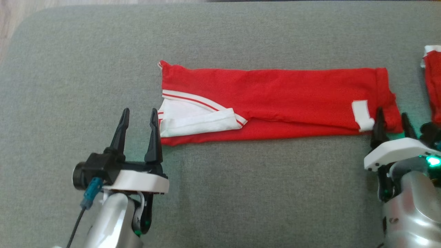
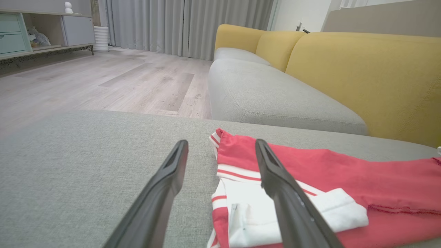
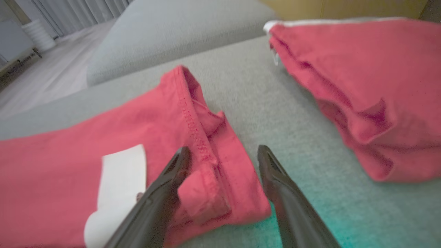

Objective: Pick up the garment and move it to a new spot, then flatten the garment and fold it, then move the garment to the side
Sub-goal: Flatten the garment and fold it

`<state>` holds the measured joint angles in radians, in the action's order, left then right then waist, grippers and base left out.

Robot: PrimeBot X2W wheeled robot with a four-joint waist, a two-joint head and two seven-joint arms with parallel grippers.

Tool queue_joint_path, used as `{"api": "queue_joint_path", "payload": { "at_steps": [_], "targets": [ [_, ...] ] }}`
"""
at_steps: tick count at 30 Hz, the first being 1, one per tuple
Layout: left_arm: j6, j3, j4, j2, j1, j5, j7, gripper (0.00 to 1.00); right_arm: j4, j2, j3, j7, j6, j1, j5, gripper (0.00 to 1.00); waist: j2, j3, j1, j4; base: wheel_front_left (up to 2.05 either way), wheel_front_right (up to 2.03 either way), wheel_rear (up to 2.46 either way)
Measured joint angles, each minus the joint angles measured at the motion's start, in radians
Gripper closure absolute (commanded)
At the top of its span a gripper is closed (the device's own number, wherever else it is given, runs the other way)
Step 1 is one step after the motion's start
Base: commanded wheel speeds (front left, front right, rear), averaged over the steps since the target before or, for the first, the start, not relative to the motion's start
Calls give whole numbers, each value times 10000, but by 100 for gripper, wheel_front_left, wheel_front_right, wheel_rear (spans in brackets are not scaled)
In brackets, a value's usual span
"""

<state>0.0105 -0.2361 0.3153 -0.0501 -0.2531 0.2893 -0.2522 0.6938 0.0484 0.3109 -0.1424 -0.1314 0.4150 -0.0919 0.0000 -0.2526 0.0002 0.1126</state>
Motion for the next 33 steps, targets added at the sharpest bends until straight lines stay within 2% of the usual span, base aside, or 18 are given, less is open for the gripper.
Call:
{"api": "queue_joint_path", "payload": {
  "at_steps": [6,7,8,13,19,25,30,33],
  "targets": [
    [107,121,38,23,-199,-15,0,0,1356,59,215,153,0,738,288,0,0,-119,-3,104,0,0,0],
    [123,132,50,27,-219,-27,0,0,1538,92,119,151,0,876,238,65,0,-119,-2,105,0,0,0],
    [138,153,59,31,-248,-79,0,0,1691,128,15,119,0,992,178,100,0,-111,-2,98,0,0,0],
    [161,303,88,44,-285,-107,0,0,2096,54,-142,-364,0,1109,418,100,0,65,-2,-24,0,0,0],
    [163,389,104,50,-232,-173,0,0,1753,8,1030,-546,-2,935,1346,100,0,489,-2,-278,0,0,0],
    [169,297,201,50,43,-148,0,0,725,454,2132,-454,-2,557,1478,100,0,987,-3,-433,0,0,0],
    [159,102,207,50,136,-27,0,0,-92,274,1812,119,-2,433,1158,100,0,1285,-3,-463,0,0,0],
    [142,63,215,50,145,42,0,0,-683,134,704,656,0,432,516,100,0,1496,-3,-420,0,0,0]
  ]
}}
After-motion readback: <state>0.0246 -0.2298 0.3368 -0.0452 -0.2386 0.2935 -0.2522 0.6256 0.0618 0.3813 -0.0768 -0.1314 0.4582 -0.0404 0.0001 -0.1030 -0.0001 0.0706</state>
